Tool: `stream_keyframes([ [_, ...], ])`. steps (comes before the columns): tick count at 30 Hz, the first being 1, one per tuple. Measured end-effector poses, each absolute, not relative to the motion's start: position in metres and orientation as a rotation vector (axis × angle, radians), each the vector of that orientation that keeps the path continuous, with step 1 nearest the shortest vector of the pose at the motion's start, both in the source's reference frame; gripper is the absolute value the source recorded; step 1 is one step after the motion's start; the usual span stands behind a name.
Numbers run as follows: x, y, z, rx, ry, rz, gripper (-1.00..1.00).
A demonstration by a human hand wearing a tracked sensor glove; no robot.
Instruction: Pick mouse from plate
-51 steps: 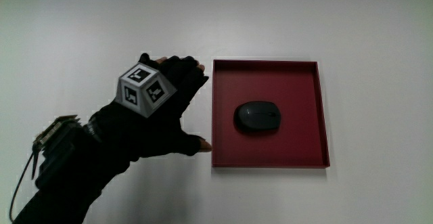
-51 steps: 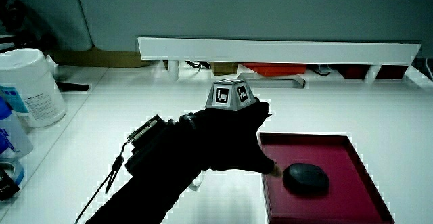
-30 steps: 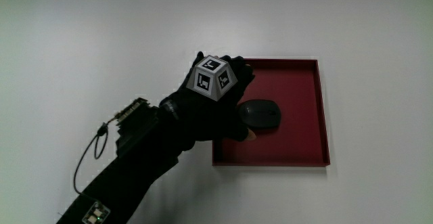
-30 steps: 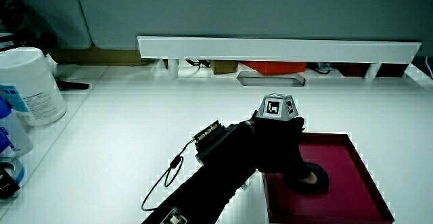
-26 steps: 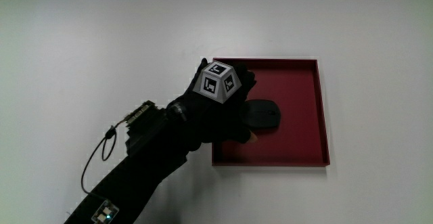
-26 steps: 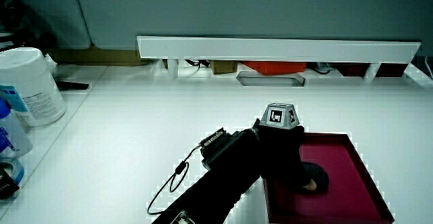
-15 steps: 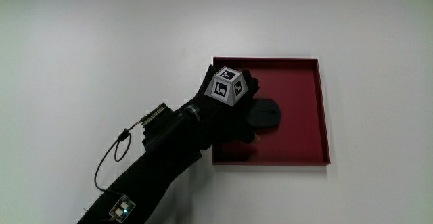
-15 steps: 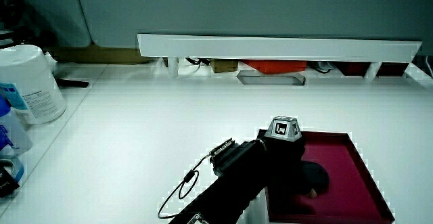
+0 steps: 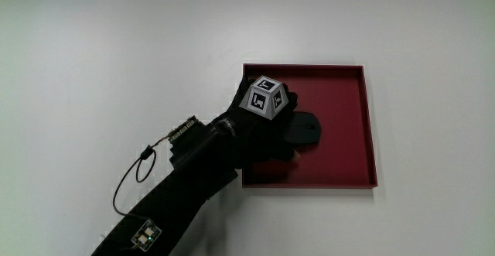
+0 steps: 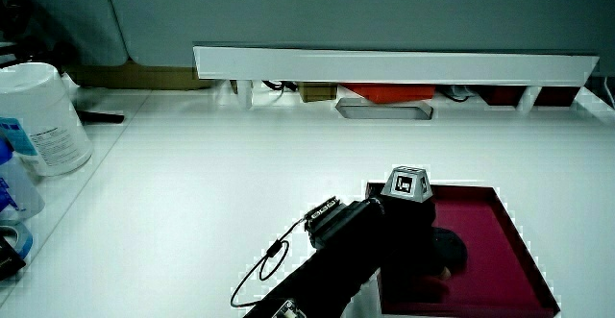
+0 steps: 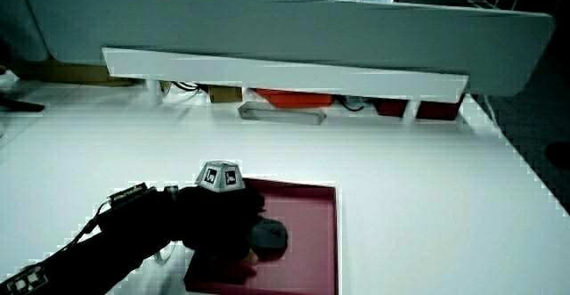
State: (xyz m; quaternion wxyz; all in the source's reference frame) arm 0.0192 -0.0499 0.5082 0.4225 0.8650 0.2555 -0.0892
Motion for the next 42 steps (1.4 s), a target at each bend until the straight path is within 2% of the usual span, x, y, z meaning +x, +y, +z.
stream_keyframes([
  [18,0.025,-0.048,0.504,2.207,0.687,-0.213,1.00],
  [25,0.023,-0.051,0.494,2.232,0.720,-0.266,1.00],
  [33,0.009,-0.057,0.460,2.279,0.735,-0.299,1.00],
  [37,-0.001,-0.060,0.458,2.276,0.752,-0.315,1.00],
  [42,-0.019,-0.064,0.446,2.335,0.758,-0.322,1.00],
])
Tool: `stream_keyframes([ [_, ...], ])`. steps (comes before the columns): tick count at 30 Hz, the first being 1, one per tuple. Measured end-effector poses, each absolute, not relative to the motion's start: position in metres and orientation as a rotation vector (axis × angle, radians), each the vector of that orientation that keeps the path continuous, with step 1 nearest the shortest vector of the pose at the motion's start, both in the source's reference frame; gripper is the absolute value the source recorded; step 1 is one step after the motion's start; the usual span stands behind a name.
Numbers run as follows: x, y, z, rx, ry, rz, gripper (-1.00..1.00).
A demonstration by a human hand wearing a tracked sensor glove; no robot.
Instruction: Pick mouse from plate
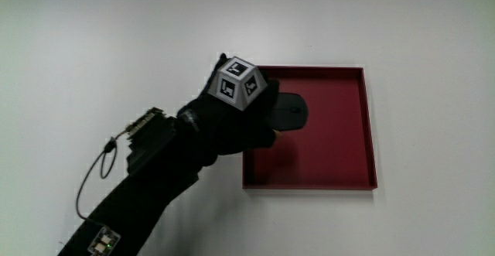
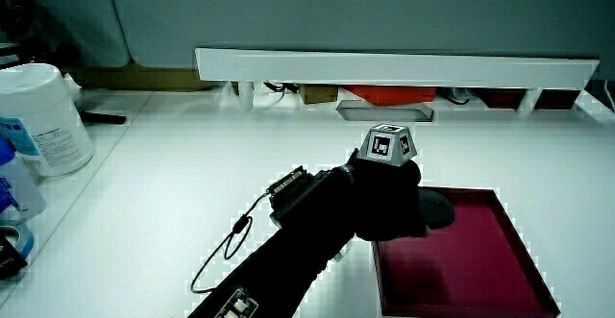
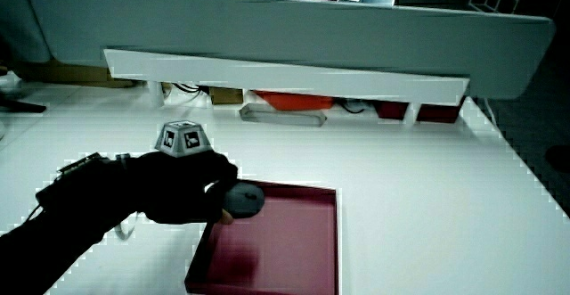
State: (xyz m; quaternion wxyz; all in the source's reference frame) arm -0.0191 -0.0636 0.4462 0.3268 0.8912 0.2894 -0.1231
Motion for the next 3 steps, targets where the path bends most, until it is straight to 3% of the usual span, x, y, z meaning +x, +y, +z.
stream_keyframes([
  [2,-0.028,-0.068,0.449,2.352,0.844,-0.323,1.00],
  [3,-0.033,-0.068,0.441,2.353,0.776,-0.334,1.00],
])
